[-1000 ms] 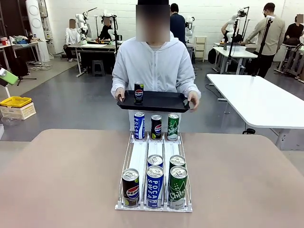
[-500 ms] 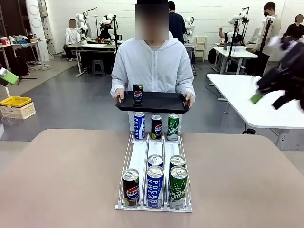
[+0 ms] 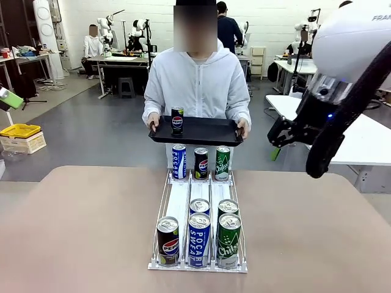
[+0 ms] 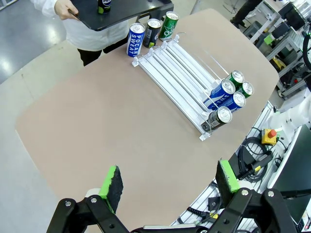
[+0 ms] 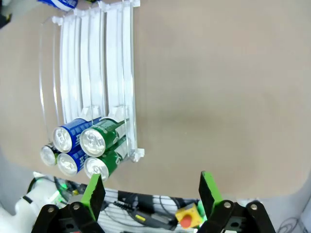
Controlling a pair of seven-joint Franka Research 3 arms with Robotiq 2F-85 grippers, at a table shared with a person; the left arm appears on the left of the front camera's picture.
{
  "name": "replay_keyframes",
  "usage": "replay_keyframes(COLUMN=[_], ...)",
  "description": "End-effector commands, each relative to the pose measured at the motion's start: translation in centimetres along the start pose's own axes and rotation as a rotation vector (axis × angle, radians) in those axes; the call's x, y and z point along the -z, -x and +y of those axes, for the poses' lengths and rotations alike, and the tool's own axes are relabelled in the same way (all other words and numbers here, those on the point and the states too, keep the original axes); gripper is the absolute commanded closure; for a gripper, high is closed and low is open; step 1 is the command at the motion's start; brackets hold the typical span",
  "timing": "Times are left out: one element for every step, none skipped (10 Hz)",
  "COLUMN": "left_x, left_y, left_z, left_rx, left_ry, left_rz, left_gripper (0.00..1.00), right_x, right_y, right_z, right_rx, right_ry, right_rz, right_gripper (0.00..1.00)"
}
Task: Retrieve and hand over the desired beverage to the person.
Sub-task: Pick up another can of the same type that the person held from the Automatic Can Dispenser.
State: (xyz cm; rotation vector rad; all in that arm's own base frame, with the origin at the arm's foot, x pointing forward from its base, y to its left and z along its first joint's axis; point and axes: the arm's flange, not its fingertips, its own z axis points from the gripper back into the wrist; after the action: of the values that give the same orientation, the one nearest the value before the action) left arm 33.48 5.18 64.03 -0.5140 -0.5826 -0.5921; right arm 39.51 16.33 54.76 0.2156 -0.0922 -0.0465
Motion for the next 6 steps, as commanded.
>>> replay_keyframes(left_x=[0.0,0.0,0.0,0.0,0.0,0.0], left_y=[-0.1,-0.1,-0.1,-0.1,-0.1,-0.1], left_z=[0.1,0.1,0.1,0.1,0.1,0.1], left_rx=[0.009,0.009,0.009,0.009,0.009,0.009], left_ry=[0.006,0.006,0.006,0.006,0.006,0.006], left_rz=[-0.013,-0.013,-0.013,-0.013,-0.013,-0.013], left_gripper=[0.0,0.0,0.0,0.0,0.0,0.0], right_x=[0.3,0.5,0.5,0.5,0.5,0.5], right_y=[-0.7,-0.6,-0.3,-0.3,-0.3,-0.3], right_z=[1.7,1.8,0.7,0.7,0.7,0.7], right_rx=[0.027,-0.011,0.012,0.012,0.012,0.012], right_ry=[0.015,0.005,-0.001,-0.001,-0.001,-0.001], right_rz=[-0.013,-0.007,0.009,0.009,0.009,0.009], right_gripper=[0.0,0.0,0.0,0.0,0.0,0.0])
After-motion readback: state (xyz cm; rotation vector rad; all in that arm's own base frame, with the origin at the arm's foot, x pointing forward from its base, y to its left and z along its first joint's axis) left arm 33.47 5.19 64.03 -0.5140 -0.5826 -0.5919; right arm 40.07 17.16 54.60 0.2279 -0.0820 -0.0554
